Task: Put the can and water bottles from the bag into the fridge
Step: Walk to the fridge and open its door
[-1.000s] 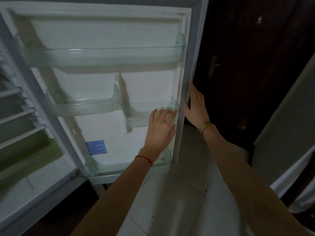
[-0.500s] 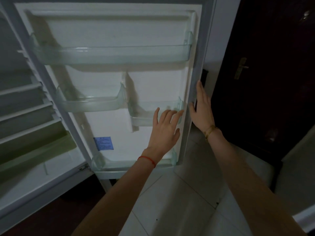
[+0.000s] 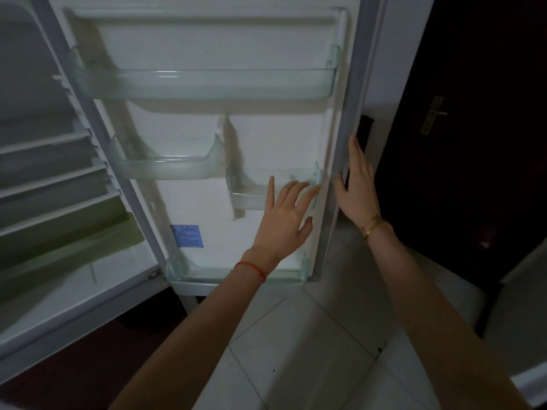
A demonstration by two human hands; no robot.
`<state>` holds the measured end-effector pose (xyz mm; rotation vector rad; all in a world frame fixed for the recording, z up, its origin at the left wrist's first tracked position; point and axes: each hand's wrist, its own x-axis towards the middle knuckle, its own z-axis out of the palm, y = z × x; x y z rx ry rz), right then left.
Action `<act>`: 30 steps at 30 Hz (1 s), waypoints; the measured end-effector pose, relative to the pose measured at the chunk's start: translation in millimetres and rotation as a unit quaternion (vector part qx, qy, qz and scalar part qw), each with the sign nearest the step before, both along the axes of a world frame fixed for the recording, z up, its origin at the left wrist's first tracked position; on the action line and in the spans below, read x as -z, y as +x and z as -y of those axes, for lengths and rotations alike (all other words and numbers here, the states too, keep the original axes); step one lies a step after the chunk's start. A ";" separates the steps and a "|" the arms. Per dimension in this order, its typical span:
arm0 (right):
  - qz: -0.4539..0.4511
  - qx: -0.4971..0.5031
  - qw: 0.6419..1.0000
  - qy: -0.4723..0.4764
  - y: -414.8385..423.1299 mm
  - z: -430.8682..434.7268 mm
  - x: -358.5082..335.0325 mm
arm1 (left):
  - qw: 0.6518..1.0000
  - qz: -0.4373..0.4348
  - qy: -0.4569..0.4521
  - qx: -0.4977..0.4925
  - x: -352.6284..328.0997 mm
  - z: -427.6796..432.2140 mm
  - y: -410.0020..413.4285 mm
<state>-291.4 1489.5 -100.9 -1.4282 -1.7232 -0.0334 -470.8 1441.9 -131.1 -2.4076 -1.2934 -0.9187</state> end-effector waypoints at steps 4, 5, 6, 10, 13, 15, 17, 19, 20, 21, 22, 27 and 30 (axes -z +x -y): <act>0.000 -0.004 1.000 0.000 -1.8 12.2 -1.1 | 1.000 0.008 0.001 -0.009 -5.6 9.4 -7.4; -0.005 -0.008 1.000 0.002 -3.6 16.8 -0.5 | 1.000 0.015 0.004 -0.012 -6.8 11.9 -10.4; -0.012 -0.012 1.000 0.002 -5.8 21.6 0.4 | 1.000 0.023 0.006 -0.015 -7.9 14.8 -13.7; -0.029 -0.024 0.999 -0.002 -19.1 40.1 4.9 | 0.998 0.066 0.009 -0.015 -11.6 29.7 -29.4; -0.035 -0.048 0.998 0.003 -35.9 54.2 8.5 | 0.994 0.108 0.004 -0.019 -13.2 45.3 -47.3; -0.040 -0.072 0.997 -0.001 -50.4 64.3 12.6 | 0.992 0.126 0.002 -0.031 -13.0 56.9 -62.4; -0.042 -0.094 0.995 -0.007 -67.5 73.3 18.4 | 0.989 0.142 -0.009 -0.045 -11.4 69.7 -79.3; -0.043 -0.110 0.993 -0.017 -86.0 81.1 24.0 | 0.987 0.150 -0.019 -0.062 -9.7 82.6 -96.9; -0.039 -0.120 0.992 -0.019 -96.4 84.7 26.6 | 0.985 0.152 -0.025 -0.072 -8.2 89.8 -106.7; -0.034 -0.129 0.991 -0.020 -106.2 87.9 29.0 | 0.984 0.155 -0.031 -0.080 -6.6 96.3 -115.9; -0.030 -0.140 0.989 -0.021 -118.4 91.2 31.7 | 0.983 0.159 -0.035 -0.091 -4.3 103.8 -127.7; -0.041 -0.200 0.978 -0.032 -180.9 112.1 41.7 | 0.972 0.185 -0.034 -0.144 4.4 144.5 -187.7; -0.035 -0.252 0.966 -0.036 -221.9 128.9 47.7 | 0.961 0.207 -0.044 -0.178 10.4 175.2 -225.3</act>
